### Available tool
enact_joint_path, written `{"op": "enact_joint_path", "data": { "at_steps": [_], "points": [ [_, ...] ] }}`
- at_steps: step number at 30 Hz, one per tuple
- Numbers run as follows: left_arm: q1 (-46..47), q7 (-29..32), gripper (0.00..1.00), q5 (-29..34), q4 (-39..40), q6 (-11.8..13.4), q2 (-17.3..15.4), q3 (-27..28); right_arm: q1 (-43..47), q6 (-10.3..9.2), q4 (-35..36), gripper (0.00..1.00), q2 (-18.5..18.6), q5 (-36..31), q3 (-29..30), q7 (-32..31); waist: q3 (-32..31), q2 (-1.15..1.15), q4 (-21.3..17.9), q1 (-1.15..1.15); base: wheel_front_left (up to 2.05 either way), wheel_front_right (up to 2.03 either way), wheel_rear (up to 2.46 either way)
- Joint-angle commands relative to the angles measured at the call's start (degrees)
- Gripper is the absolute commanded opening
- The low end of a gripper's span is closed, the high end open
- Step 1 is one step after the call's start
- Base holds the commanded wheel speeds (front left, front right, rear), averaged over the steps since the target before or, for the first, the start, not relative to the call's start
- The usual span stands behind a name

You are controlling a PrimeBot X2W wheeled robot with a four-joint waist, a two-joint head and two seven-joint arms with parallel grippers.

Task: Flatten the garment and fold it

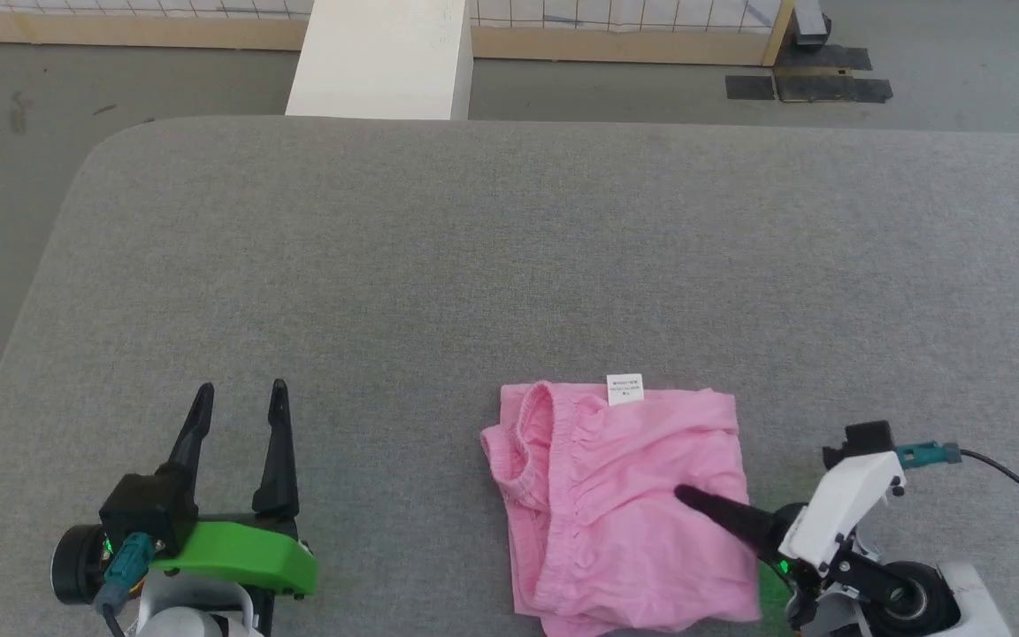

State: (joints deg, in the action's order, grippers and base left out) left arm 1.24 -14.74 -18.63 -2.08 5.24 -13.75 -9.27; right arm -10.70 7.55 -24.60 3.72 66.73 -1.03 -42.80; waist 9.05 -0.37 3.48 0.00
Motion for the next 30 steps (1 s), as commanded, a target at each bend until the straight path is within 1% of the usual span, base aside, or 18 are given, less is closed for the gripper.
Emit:
{"op": "enact_joint_path", "data": {
  "at_steps": [1,4,7,10,11,15,18,20,25,28,30],
  "points": [
    [0.67,-0.26,1.0,0.94,-0.18,-0.37,0.41,0.37,-0.3,-0.06,-0.77,0.0,-0.13,-0.57,-0.96,0.45,-0.22,0.37,-0.19,0.0,0.0,0.0,0.0],
    [0.42,-0.26,1.0,1.22,-0.42,-0.68,0.67,0.62,-0.9,-0.06,0.2,0.0,1.12,-2.47,-2.72,1.82,-0.88,0.37,-0.74,0.0,0.0,0.0,0.0],
    [0.22,-0.26,1.0,1.58,-0.56,-0.97,0.89,0.79,-1.39,-0.06,2.39,0.0,3.27,-5.64,-5.63,3.4,-1.71,0.37,-1.55,0.0,0.0,0.0,0.0],
    [-0.13,-0.26,1.0,1.95,-0.5,-1.0,0.97,1.08,-2.28,-0.06,5.17,0.0,6.19,-10.93,-9.71,5.49,-2.25,0.37,-3.01,0.0,0.0,0.0,0.0],
    [-0.29,-0.26,1.0,2.21,-0.4,-1.01,0.88,1.25,-3.32,-0.06,7.26,0.0,8.15,-14.55,-12.35,6.68,-2.34,0.37,-4.32,0.0,0.0,0.0,0.0],
    [-0.37,-0.26,1.0,2.56,0.09,-1.11,0.87,1.42,-6.05,-0.06,10.23,0.0,12.91,-24.14,-17.8,8.02,-1.9,0.37,-7.49,0.0,0.0,0.0,0.0],
    [0.05,-0.26,1.0,2.78,0.56,-1.38,1.07,1.23,-7.79,-0.06,11.27,0.0,15.53,-27.9,-20.26,7.47,-1.41,0.37,-9.98,0.0,0.0,0.0,0.0],
    [0.62,-0.26,1.0,2.94,1.09,-1.56,1.28,1.15,-9.12,-0.06,11.46,0.0,17.99,-30.82,-21.92,6.42,-0.59,0.37,-12.27,0.0,0.0,0.0,0.0],
    [2.47,-0.26,1.0,3.6,3.06,-2.23,1.33,0.66,-12.75,-0.06,10.64,0.0,21.61,-34.65,-22.86,6.31,3.09,0.37,-18.04,0.0,0.0,0.0,0.0],
    [4.6,-0.04,1.0,4.42,4.63,-3.0,0.69,-0.27,-15.48,-0.06,8.37,0.0,23.5,-36.99,-22.35,8.59,6.85,0.37,-21.23,0.0,0.0,0.0,0.0],
    [6.31,0.55,1.0,5.08,5.67,-3.59,0.05,-0.94,-16.94,-0.06,6.26,0.0,24.08,-37.5,-21.76,10.47,9.19,0.37,-22.7,0.0,0.0,0.0,0.0]
  ]
}}
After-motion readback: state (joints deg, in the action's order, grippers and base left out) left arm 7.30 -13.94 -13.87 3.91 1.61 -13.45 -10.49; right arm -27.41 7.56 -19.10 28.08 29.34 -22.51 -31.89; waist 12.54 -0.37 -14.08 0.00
